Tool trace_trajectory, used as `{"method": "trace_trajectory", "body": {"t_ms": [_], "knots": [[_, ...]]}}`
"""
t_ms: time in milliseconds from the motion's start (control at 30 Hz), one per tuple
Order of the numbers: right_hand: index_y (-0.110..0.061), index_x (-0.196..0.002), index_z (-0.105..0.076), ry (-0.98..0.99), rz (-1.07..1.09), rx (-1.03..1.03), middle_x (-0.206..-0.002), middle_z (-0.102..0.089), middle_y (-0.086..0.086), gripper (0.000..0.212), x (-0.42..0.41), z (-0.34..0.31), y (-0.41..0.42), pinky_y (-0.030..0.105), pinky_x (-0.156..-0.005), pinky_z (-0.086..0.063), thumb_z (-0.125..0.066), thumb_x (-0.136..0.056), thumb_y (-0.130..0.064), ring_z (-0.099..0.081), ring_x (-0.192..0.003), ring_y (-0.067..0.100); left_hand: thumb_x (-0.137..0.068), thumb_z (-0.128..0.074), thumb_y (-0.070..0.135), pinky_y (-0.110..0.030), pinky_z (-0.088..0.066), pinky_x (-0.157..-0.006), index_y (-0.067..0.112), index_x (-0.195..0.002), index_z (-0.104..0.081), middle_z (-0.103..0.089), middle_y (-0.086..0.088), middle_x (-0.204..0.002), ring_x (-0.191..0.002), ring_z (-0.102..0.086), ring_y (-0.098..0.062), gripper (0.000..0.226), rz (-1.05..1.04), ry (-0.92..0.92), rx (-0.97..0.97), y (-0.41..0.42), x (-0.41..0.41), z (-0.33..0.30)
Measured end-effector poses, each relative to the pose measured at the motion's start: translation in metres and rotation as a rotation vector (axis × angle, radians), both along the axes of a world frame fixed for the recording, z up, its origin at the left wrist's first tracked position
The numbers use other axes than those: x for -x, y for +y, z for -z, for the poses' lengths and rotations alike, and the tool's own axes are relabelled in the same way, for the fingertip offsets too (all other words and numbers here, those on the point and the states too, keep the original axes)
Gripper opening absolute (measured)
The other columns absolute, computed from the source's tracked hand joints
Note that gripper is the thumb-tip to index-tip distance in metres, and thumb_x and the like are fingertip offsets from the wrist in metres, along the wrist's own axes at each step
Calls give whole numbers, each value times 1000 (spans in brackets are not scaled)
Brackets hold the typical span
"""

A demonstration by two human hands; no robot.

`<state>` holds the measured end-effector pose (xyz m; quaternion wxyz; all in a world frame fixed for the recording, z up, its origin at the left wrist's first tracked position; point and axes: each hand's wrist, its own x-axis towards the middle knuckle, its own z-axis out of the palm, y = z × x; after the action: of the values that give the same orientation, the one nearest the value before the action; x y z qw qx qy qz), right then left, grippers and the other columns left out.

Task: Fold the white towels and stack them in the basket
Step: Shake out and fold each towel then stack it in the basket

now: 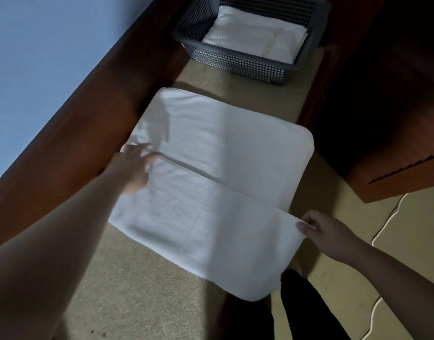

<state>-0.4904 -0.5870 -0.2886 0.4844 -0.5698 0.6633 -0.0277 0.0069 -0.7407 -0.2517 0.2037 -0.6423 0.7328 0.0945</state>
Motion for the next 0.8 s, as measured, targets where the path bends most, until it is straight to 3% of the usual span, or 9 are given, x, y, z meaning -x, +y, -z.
{"method": "trace_trajectory", "body": {"t_ms": [67,233,333,433,500,567,667,733,800], "knots": [[-33,-101,-66,1,-19,5,-100,-71,-12,7,-3,1,-1,34,-76,-53,-60,-104,-37,-65,-93,6,-98,-57,23,-50,-36,-114,47,-156,-36,-34,8,-163,-148,-29,-25,66,172,69,-60,7,24,10],[-18,-84,-67,71,-136,0,-93,-61,1,25,2,3,-6,37,-75,-51,-63,-102,-35,-61,-84,14,-99,-53,27,-47,-38,-104,34,-143,-48,-49,-4,-133,-127,-41,-30,44,155,-19,-41,5,48,15],[-21,-85,-62,64,-141,-15,-91,-61,1,25,9,3,-7,33,-70,-45,-63,-102,-39,-61,-83,16,-90,-56,29,-43,-37,-99,26,-117,-61,-48,-3,-123,-118,-39,-29,28,178,-160,-100,-8,46,7],[-20,-88,-62,30,-75,-8,-83,-65,3,36,12,0,-7,32,-63,-41,-59,-98,-55,-64,-77,19,-86,-55,21,-36,-38,-92,26,-110,-63,-54,-1,-118,-114,-40,-26,26,179,-174,-154,-21,41,-2],[-17,-87,-61,21,-60,26,-82,-64,5,45,12,-3,-9,31,-62,-38,-57,-95,-61,-62,-75,19,-89,-54,19,-34,-39,-84,32,-113,-60,-51,-4,-112,-107,-43,-27,28,118,-160,-156,-31,29,-10],[-16,-85,-62,29,-54,51,-83,-64,1,41,11,-5,-11,31,-63,-38,-59,-98,-55,-62,-77,18,-90,-51,22,-35,-46,-82,40,-123,-57,-42,-4,-108,-101,-48,-31,38,67,-188,-141,-43,13,-15],[-24,-86,-67,21,-88,5,-85,-67,-3,27,16,-5,-13,30,-65,-44,-70,-94,-49,-64,-79,12,-95,-52,27,-38,-48,-91,44,-135,-57,-46,-10,-120,-116,-53,-39,44,25,-281,-140,-56,-10,-18],[-24,-87,-69,9,-151,-58,-89,-64,-1,36,21,-3,-14,30,-68,-45,-75,-82,-59,-63,-81,14,-97,-53,32,-42,-49,-97,41,-137,-58,-51,-12,-126,-119,-54,-40,42,-1,-303,-126,-62,-23,-18],[-24,-84,-67,13,-156,-57,-93,-60,-1,51,26,3,-15,31,-70,-46,-64,-70,-74,-60,-83,16,-96,-54,33,-44,-53,-96,37,-134,-62,-57,-13,-125,-117,-57,-38,38,-10,-312,-84,-67,-36,-15]]}}
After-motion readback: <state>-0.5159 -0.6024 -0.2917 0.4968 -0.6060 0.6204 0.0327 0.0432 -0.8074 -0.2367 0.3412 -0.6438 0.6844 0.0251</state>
